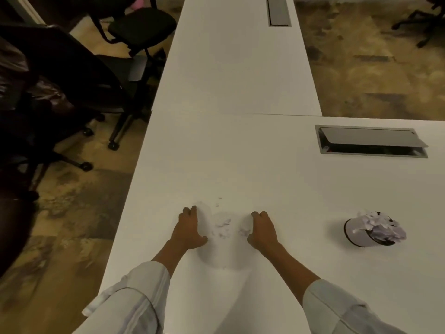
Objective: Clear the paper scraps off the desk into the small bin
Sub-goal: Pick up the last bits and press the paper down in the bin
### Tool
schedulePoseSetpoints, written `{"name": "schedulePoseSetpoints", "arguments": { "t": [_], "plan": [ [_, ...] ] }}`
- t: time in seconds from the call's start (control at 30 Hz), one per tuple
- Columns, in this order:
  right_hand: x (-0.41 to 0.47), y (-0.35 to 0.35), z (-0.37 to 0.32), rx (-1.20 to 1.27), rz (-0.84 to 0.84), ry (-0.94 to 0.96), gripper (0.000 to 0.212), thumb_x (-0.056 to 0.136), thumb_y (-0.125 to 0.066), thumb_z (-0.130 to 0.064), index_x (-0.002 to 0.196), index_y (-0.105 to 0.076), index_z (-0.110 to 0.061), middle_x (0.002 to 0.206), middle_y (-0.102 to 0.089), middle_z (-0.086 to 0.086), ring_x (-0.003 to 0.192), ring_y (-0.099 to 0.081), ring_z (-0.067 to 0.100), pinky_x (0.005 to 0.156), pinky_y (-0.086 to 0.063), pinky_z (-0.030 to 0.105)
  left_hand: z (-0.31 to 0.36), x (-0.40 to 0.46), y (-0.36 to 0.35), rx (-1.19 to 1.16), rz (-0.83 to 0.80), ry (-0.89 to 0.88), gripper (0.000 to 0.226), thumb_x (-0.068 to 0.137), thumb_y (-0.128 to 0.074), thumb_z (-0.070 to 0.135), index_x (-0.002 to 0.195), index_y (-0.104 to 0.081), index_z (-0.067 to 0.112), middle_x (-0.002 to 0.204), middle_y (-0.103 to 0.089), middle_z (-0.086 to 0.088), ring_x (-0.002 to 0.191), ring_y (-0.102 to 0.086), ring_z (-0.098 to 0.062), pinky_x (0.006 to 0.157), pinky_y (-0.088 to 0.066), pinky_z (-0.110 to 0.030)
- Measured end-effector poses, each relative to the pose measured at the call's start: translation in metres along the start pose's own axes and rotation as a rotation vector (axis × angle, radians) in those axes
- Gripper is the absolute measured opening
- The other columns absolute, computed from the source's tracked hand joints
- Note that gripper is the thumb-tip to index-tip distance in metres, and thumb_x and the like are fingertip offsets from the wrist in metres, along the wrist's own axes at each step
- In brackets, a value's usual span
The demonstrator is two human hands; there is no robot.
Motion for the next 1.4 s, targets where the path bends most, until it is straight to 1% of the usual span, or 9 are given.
{"name": "schedulePoseSetpoints", "arguments": {
  "t": [0.17, 0.27, 0.43, 0.63, 0.83, 0.97, 1.1, 1.23, 1.4],
  "plan": [
    [0.006, -0.022, -0.042, 0.099, -0.057, 0.134, 0.054, 0.071, -0.067, -0.004, 0.125, -0.057, -0.006, 0.113, -0.057, 0.012, 0.102, -0.06, 0.027, 0.076, -0.04, 0.018, -0.004, 0.002, -0.008, 0.092, 0.087, -0.3, 0.121, 0.058, -0.073, 0.065, 0.149, -0.016, 0.01, 0.147, -0.032, -0.011, 0.132, -0.035, -0.027, 0.104, -0.042, -0.037],
    [0.025, -0.01, -0.053, 0.185, -0.012, 0.183, 0.063, 0.066, -0.075, -0.009, 0.127, -0.058, -0.006, 0.114, -0.06, 0.011, 0.095, -0.063, 0.021, 0.074, -0.048, 0.02, -0.013, 0.015, 0.0, 0.153, 0.121, -0.272, 0.143, 0.047, -0.065, 0.083, 0.151, -0.003, 0.007, 0.159, -0.009, -0.015, 0.146, -0.009, -0.032, 0.12, -0.017, -0.043],
    [0.06, 0.017, -0.065, -0.067, -0.044, 0.305, 0.082, 0.074, -0.072, -0.013, 0.147, -0.035, -0.009, 0.154, -0.032, 0.01, 0.142, -0.028, 0.028, 0.113, -0.034, 0.035, -0.025, 0.036, 0.007, 0.155, -0.034, -0.294, 0.159, 0.038, -0.063, 0.09, 0.148, 0.019, 0.009, 0.158, 0.024, -0.01, 0.145, 0.024, -0.026, 0.121, 0.009, -0.042],
    [0.044, -0.021, -0.07, -0.443, -0.166, 0.573, 0.069, 0.093, -0.048, -0.023, 0.153, -0.018, -0.01, 0.163, -0.001, 0.015, 0.15, 0.0, 0.03, 0.123, -0.007, 0.042, -0.025, 0.017, -0.015, 0.146, -0.06, -0.371, 0.153, 0.044, -0.057, 0.091, 0.149, 0.016, 0.007, 0.156, 0.027, -0.007, 0.14, 0.032, -0.018, 0.118, 0.013, -0.034],
    [0.008, -0.038, -0.047, -0.491, -0.2, 0.745, 0.073, 0.085, -0.046, -0.032, 0.151, -0.026, -0.009, 0.161, -0.01, 0.019, 0.149, -0.01, 0.036, 0.122, -0.013, 0.046, -0.022, -0.016, -0.039, 0.177, -0.017, -0.455, 0.121, 0.07, -0.044, 0.082, 0.15, 0.002, 0.004, 0.155, 0.018, -0.007, 0.145, 0.02, -0.024, 0.122, 0.008, -0.037],
    [-0.018, -0.043, -0.03, -0.573, -0.125, 0.834, 0.066, 0.082, -0.064, -0.024, 0.142, -0.044, -0.006, 0.152, -0.036, 0.021, 0.139, -0.038, 0.039, 0.112, -0.038, 0.046, -0.013, -0.04, -0.052, 0.29, 0.154, -0.51, 0.072, 0.081, -0.064, 0.038, 0.137, -0.044, -0.003, 0.146, -0.042, -0.02, 0.137, -0.039, -0.033, 0.12, -0.009, -0.033],
    [-0.041, -0.054, -0.01, -0.574, -0.055, 0.876, 0.058, 0.058, -0.087, -0.015, 0.113, -0.07, -0.01, 0.123, -0.067, 0.012, 0.103, -0.068, 0.025, 0.067, -0.06, 0.024, -0.001, -0.053, -0.067, 0.406, 0.116, -0.537, 0.064, 0.048, -0.092, 0.02, 0.108, -0.072, 0.008, 0.116, -0.07, -0.012, 0.108, -0.067, -0.024, 0.089, -0.056, -0.026],
    [-0.059, -0.057, 0.007, -0.639, -0.022, 0.842, 0.041, 0.049, -0.089, -0.018, 0.088, -0.076, -0.014, 0.103, -0.073, 0.002, 0.079, -0.068, 0.014, 0.035, -0.045, 0.018, 0.008, -0.061, -0.069, 0.402, 0.143, -0.506, 0.053, 0.03, -0.097, 0.016, 0.079, -0.078, 0.009, 0.087, -0.075, -0.006, 0.079, -0.073, -0.018, 0.055, -0.057, -0.018],
    [-0.066, -0.05, 0.003, -0.537, -0.047, 0.617, 0.016, 0.081, -0.067, -0.007, 0.096, -0.07, -0.01, 0.109, -0.068, 0.004, 0.097, -0.062, 0.022, 0.063, -0.051, 0.03, 0.024, -0.064, -0.06, 0.307, 0.168, -0.402, 0.035, 0.031, -0.091, 0.004, 0.049, -0.063, 0.013, 0.058, -0.061, -0.001, 0.053, -0.06, -0.013, 0.036, -0.043, -0.017]
  ]
}}
Point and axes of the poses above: each hand's wrist, its own x-axis towards the middle knuckle, its own y-axis out of the back of the hand, z = x × y, the point moved 1 cm from there along x, towards the middle knuckle
